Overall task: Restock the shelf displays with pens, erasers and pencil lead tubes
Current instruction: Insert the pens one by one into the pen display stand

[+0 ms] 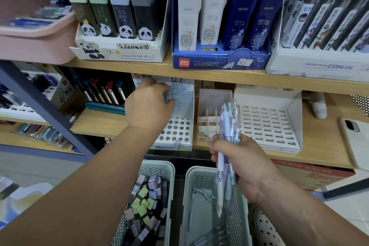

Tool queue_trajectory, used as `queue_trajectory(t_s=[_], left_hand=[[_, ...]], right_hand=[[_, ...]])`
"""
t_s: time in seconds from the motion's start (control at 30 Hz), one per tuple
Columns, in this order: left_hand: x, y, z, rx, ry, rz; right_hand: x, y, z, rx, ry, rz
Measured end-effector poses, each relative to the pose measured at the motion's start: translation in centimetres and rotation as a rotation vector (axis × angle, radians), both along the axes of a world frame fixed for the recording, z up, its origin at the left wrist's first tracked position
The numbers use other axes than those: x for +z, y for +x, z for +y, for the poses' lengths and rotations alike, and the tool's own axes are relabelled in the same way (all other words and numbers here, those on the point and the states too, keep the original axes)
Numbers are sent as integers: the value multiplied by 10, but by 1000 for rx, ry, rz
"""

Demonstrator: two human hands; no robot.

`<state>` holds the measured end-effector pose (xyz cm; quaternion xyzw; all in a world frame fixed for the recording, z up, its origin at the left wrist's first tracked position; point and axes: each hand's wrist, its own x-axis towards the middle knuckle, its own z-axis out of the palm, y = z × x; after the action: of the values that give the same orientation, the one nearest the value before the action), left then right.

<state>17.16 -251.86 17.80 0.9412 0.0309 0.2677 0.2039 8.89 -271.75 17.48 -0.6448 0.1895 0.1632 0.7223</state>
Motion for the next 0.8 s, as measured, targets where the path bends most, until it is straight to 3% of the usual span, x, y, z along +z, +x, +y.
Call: queue_trajectory(t_s=[0.27,0.37,0.43,0.53,0.57,0.8], left_hand=[[-1,-3,3,-29,155,88],[6,-11,1,-48,125,81],[12,-22,-7,-134,-85,119],[19,-45,-25,-335,-775,436],[19,-52,-29,-356,-922,526],[12,-65,-15,-375,-1227,669]], right_hand=[[3,2,3,50,70,18],[5,1,6,90,106,30],[5,1,9,103,113,17],[7,0,13,126,105,1],[6,0,15,138,93,2],[9,-7,32,268,10,-10]])
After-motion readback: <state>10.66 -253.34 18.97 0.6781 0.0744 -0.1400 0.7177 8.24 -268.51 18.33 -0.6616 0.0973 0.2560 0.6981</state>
